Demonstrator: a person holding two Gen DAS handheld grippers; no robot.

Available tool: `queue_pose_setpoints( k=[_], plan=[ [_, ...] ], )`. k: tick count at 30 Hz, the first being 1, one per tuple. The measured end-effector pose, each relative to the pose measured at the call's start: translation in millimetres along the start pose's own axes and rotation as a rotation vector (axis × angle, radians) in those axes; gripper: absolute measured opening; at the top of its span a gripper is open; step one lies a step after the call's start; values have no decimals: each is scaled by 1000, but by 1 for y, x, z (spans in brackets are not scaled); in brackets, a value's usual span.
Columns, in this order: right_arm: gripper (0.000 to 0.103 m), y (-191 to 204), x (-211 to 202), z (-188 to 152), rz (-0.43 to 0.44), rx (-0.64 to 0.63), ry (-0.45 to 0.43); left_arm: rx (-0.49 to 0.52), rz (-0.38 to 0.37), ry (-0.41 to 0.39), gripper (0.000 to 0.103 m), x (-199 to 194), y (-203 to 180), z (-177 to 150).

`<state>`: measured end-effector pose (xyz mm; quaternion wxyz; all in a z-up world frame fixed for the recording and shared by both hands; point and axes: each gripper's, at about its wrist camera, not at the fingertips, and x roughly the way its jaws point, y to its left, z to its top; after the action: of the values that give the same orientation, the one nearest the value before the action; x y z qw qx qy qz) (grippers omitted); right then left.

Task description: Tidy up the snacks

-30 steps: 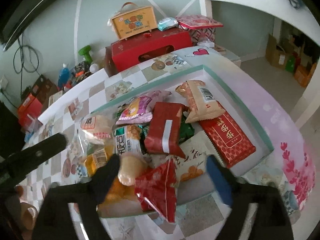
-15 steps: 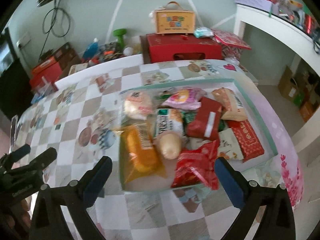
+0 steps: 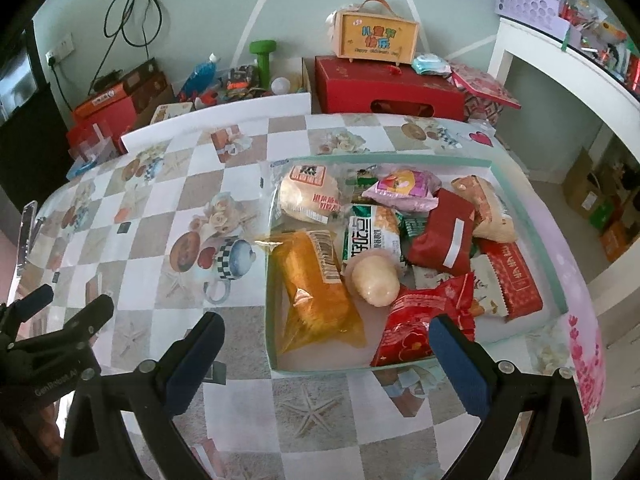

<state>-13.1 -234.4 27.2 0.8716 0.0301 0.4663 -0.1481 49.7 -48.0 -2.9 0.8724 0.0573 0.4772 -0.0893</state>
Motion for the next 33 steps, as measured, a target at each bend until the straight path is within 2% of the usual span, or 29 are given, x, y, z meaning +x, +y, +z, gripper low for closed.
queue_pose_setpoints(
  k=[16,23,33],
  plan=[
    [103,8,12,-2,-10,-23,23,16,-36,0,100,9,1,-1],
    [103,10,16,-3,-10,-31,32,59,44,40,100,19,-4,-3],
    [103,10,20,-4,-14,-29,42,54,36,38,100,20,-4,-3]
  ],
)
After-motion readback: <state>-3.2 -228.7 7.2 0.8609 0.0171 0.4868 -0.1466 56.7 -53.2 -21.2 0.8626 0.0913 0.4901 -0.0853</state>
